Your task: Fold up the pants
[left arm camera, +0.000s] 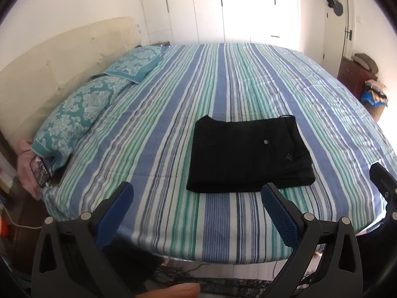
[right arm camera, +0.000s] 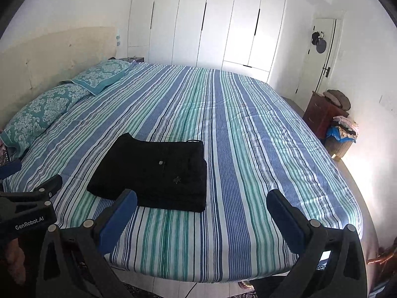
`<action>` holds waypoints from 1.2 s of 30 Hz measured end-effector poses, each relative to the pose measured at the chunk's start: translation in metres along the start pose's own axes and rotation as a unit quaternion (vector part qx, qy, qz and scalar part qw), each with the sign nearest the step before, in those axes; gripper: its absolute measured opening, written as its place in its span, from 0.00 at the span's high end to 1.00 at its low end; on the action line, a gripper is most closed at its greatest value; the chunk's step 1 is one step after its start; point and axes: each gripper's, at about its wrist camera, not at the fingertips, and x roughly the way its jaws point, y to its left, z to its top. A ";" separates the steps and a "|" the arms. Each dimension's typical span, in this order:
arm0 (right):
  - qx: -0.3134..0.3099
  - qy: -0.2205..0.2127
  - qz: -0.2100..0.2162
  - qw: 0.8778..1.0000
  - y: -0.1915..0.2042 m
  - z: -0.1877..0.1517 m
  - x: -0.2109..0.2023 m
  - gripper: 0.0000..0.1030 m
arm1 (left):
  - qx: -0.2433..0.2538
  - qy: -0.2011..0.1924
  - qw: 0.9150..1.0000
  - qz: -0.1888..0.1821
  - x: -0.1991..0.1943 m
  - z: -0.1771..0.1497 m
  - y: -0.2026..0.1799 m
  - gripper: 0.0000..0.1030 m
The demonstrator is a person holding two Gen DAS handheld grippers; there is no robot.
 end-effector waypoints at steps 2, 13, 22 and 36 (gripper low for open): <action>0.002 0.000 0.003 1.000 0.000 0.000 0.000 0.00 | 0.002 -0.003 1.000 -0.001 -0.001 0.001 -0.002 0.00; 0.006 0.002 0.007 1.000 -0.003 0.001 -0.003 0.00 | 0.010 0.018 1.000 0.014 0.000 0.000 -0.007 0.00; 0.011 0.004 0.024 1.000 -0.005 0.008 -0.011 0.00 | 0.017 0.013 1.000 0.017 -0.013 0.006 -0.010 0.00; 0.003 0.007 0.024 1.000 -0.004 0.006 -0.015 0.00 | -0.016 0.037 0.999 -0.025 -0.007 0.004 0.002 0.01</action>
